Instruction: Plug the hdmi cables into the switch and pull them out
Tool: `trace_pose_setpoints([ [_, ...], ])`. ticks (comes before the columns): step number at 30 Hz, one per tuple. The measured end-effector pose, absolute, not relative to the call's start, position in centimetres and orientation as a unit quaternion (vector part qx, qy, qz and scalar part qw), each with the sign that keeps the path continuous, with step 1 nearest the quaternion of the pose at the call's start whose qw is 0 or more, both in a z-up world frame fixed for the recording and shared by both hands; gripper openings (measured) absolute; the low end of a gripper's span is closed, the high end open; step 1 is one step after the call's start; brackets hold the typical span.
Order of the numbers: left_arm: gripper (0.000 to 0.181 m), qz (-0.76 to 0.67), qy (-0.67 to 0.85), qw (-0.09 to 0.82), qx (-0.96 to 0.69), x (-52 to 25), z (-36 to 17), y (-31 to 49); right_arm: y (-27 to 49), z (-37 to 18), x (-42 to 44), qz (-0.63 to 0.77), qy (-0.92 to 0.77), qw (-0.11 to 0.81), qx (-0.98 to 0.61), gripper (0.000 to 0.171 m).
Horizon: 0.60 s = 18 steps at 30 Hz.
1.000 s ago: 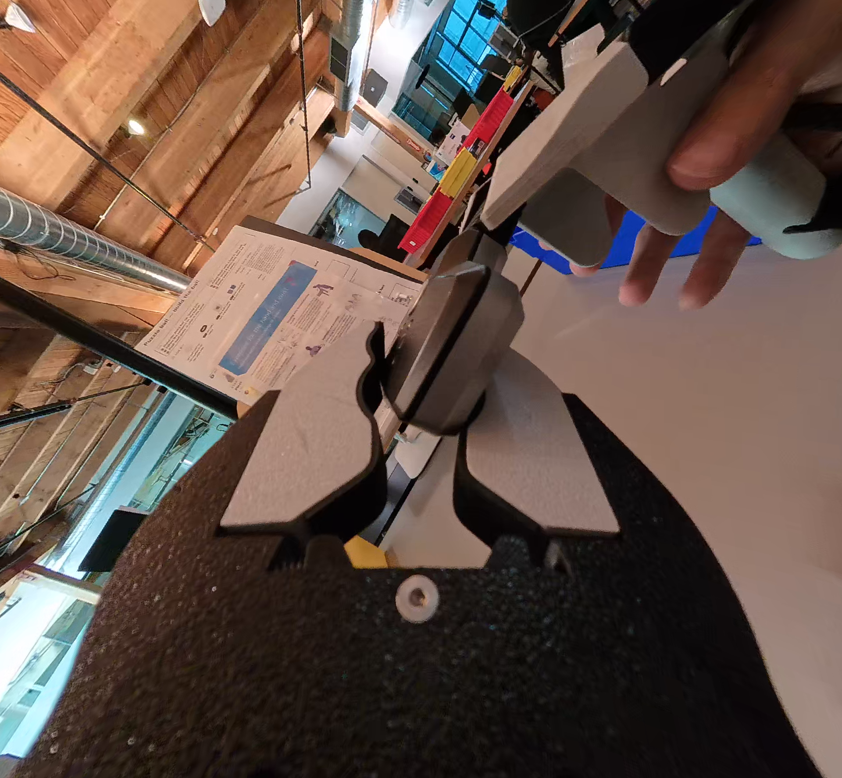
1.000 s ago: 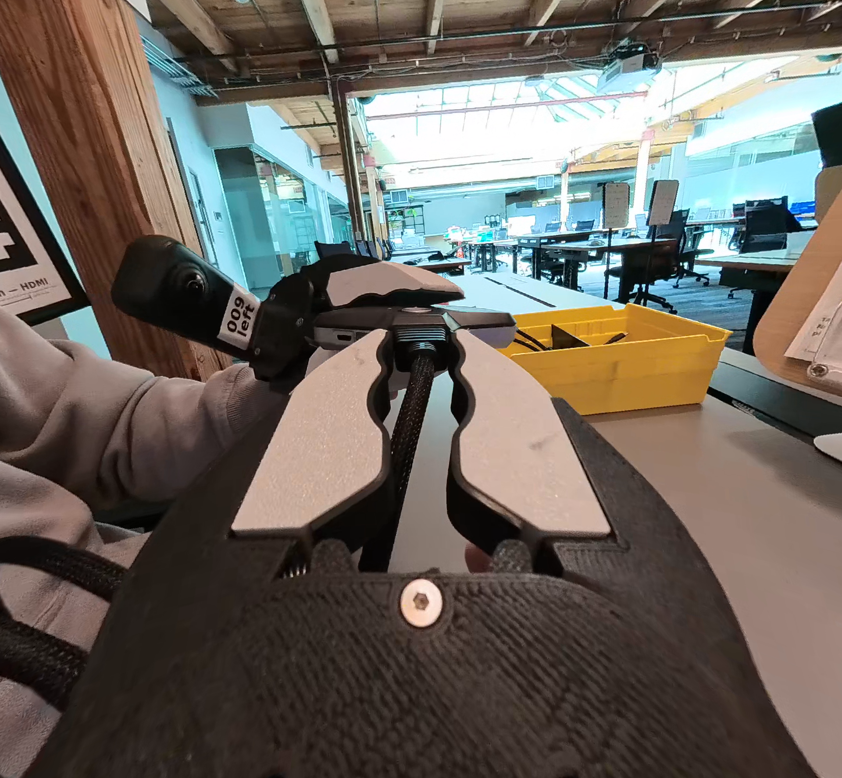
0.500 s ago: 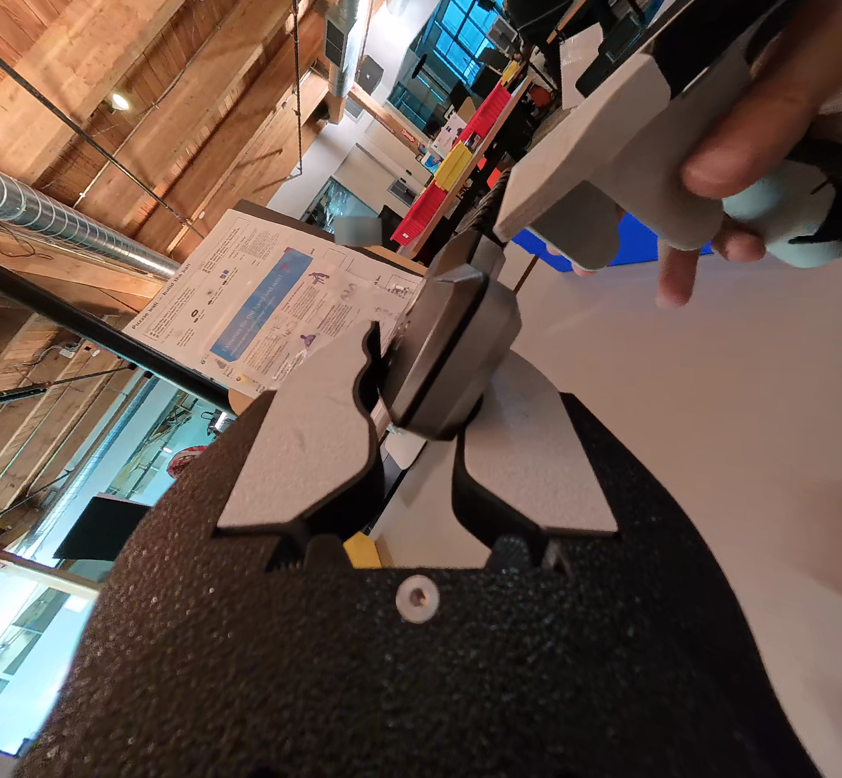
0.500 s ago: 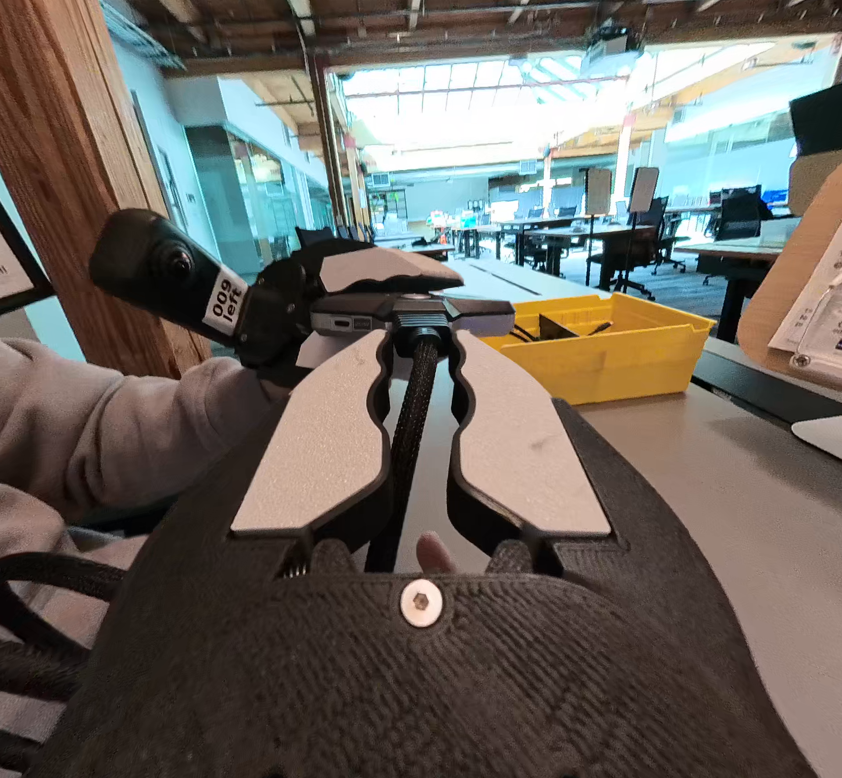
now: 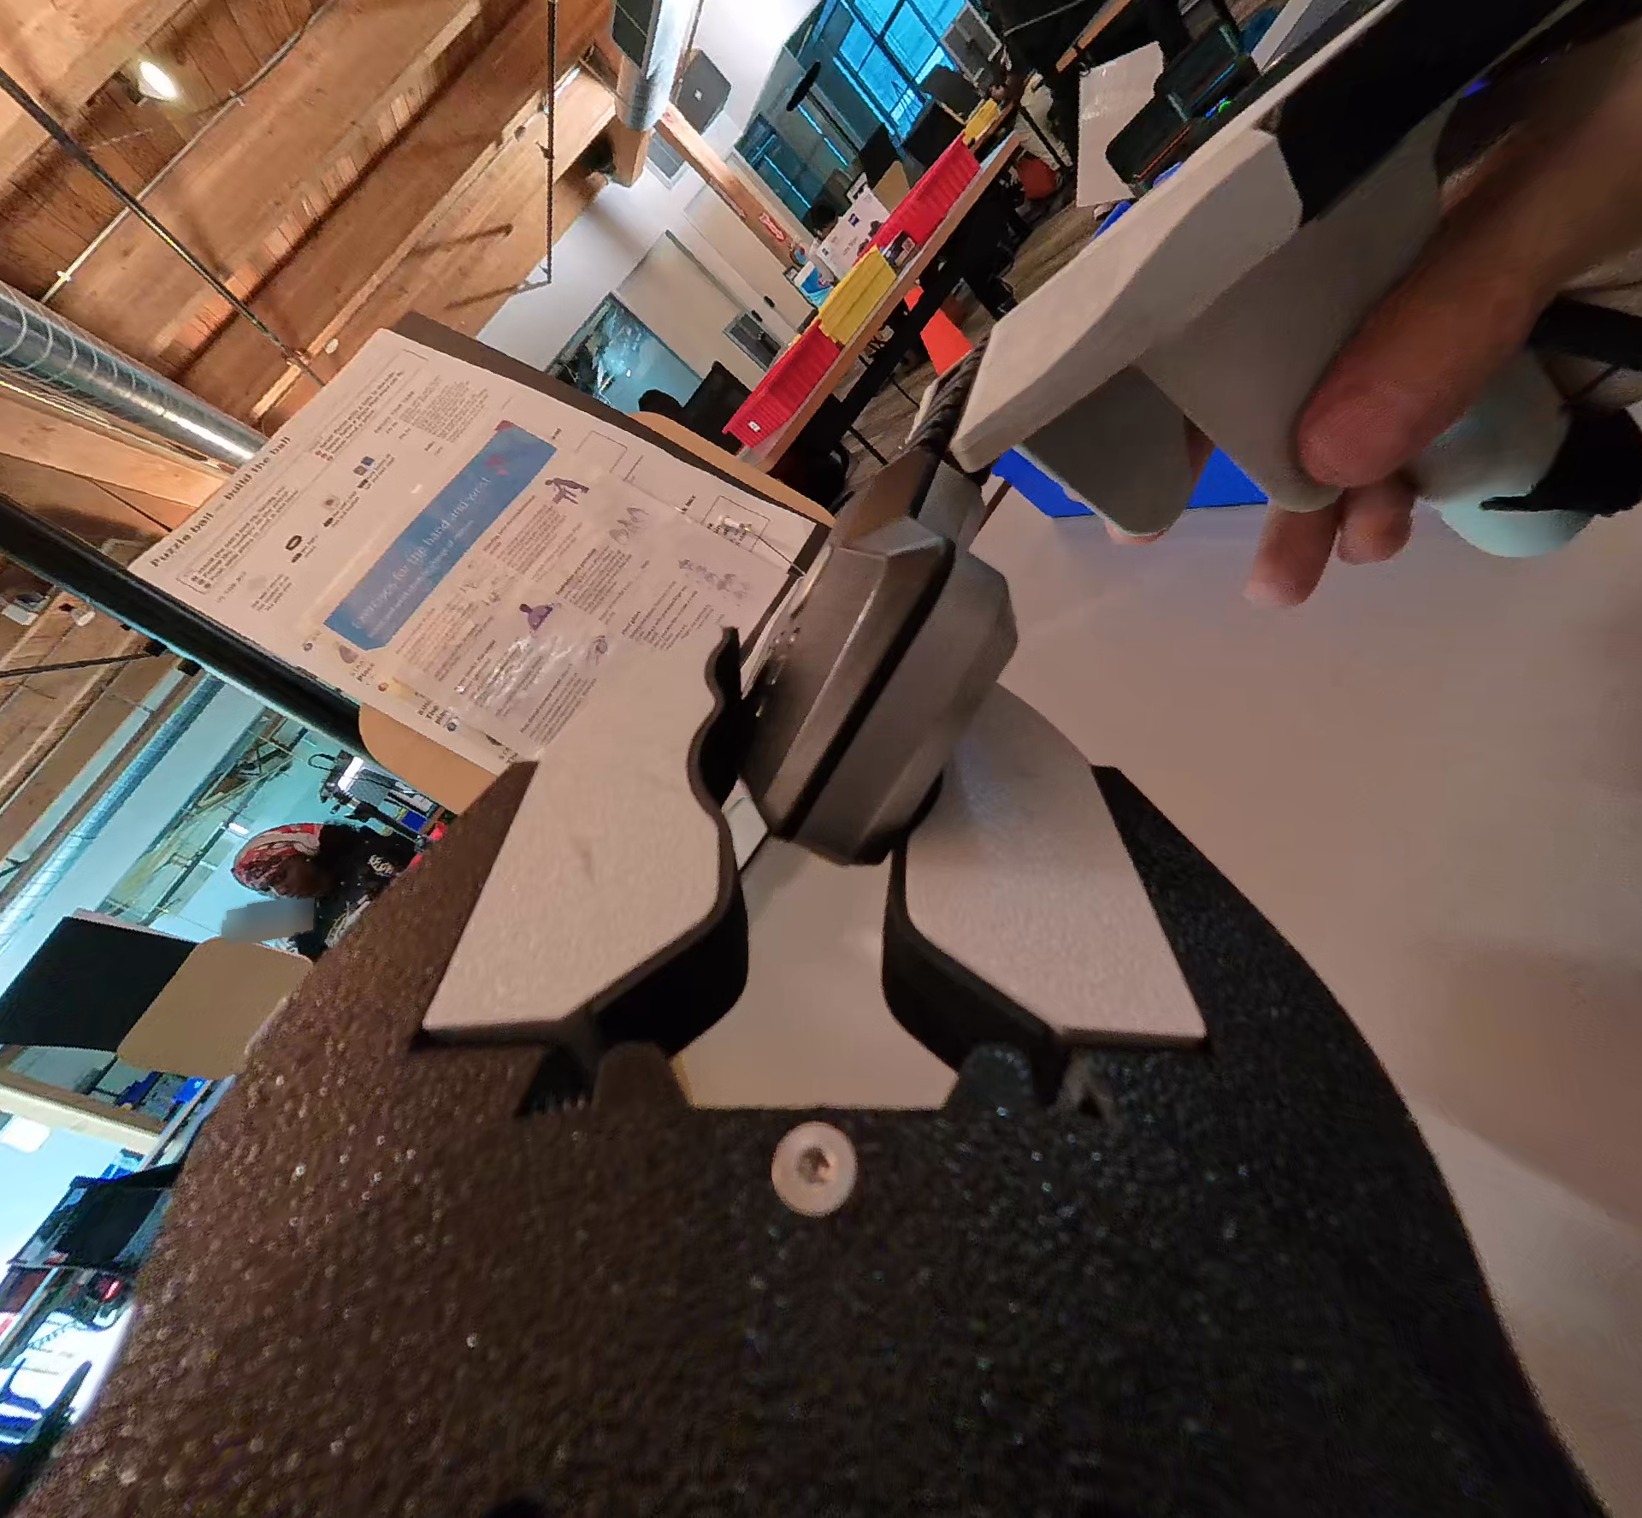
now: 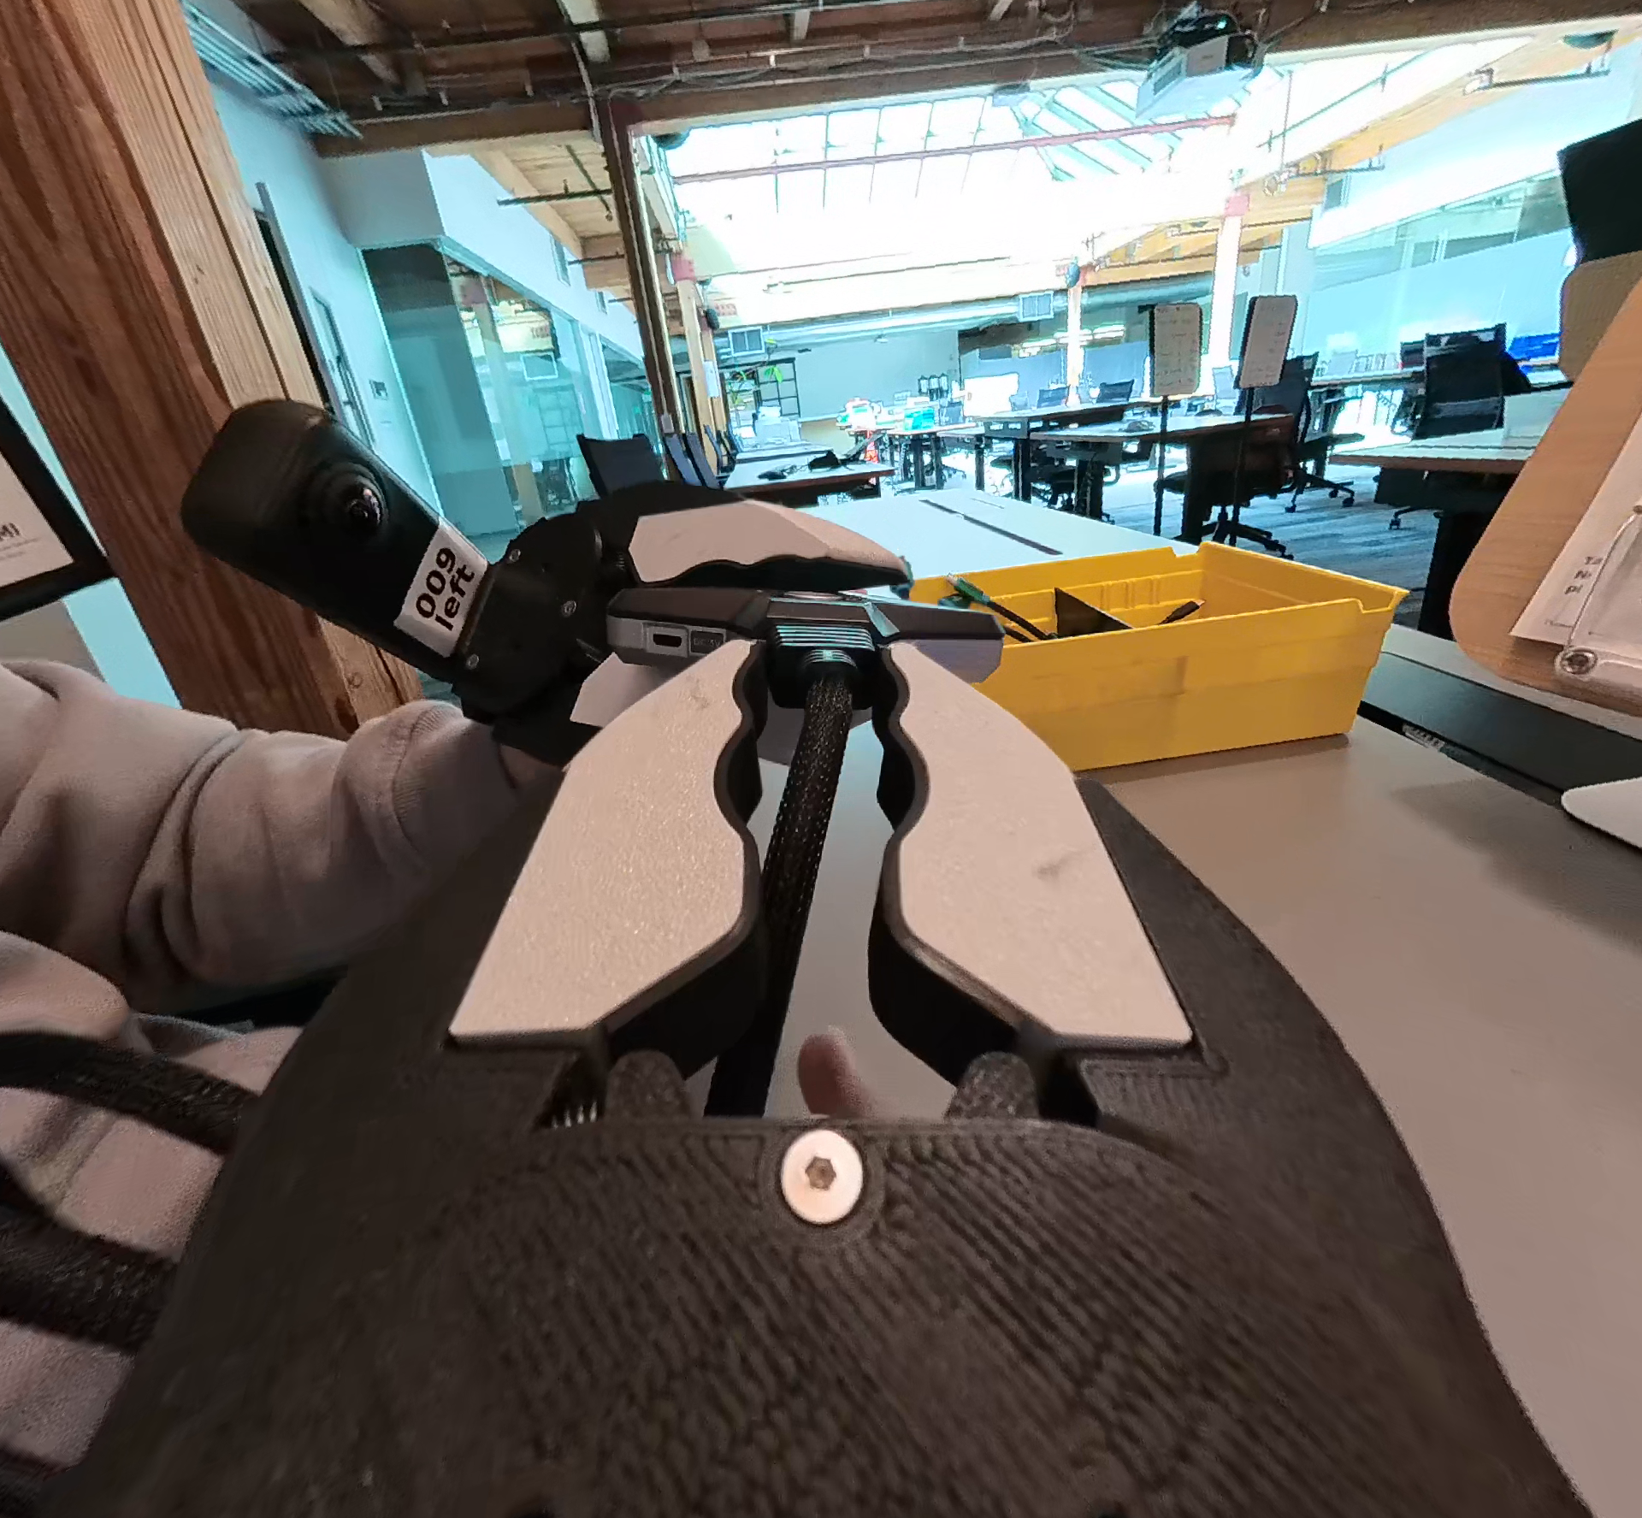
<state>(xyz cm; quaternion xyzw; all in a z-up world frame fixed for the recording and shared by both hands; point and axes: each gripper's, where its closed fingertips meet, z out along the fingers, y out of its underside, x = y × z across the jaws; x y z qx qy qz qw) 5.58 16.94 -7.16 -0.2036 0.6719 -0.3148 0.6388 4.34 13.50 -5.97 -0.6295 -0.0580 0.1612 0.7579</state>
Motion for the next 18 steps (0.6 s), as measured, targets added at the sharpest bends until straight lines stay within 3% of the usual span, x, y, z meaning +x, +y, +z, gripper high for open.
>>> trace_pose_setpoints([
  [10,0.051,-0.375,0.677,0.592,-0.225,3.8,-6.9,18.0,13.1,-5.7,5.8,0.114,-0.053,0.774,-0.621,0.023],
  [13,0.051,-0.406,0.631,0.582,-0.313,2.4,-5.2,23.9,11.5,-4.4,7.4,0.122,-0.029,0.799,-0.588,0.022],
  [16,0.058,-0.374,0.553,0.558,-0.493,1.0,-5.7,34.8,11.1,-4.2,8.3,0.111,-0.021,0.806,-0.581,0.022],
  [18,0.048,-0.342,0.574,0.535,-0.516,0.0,-7.1,39.3,11.1,-4.2,8.5,0.118,-0.02,0.807,-0.578,0.022],
])
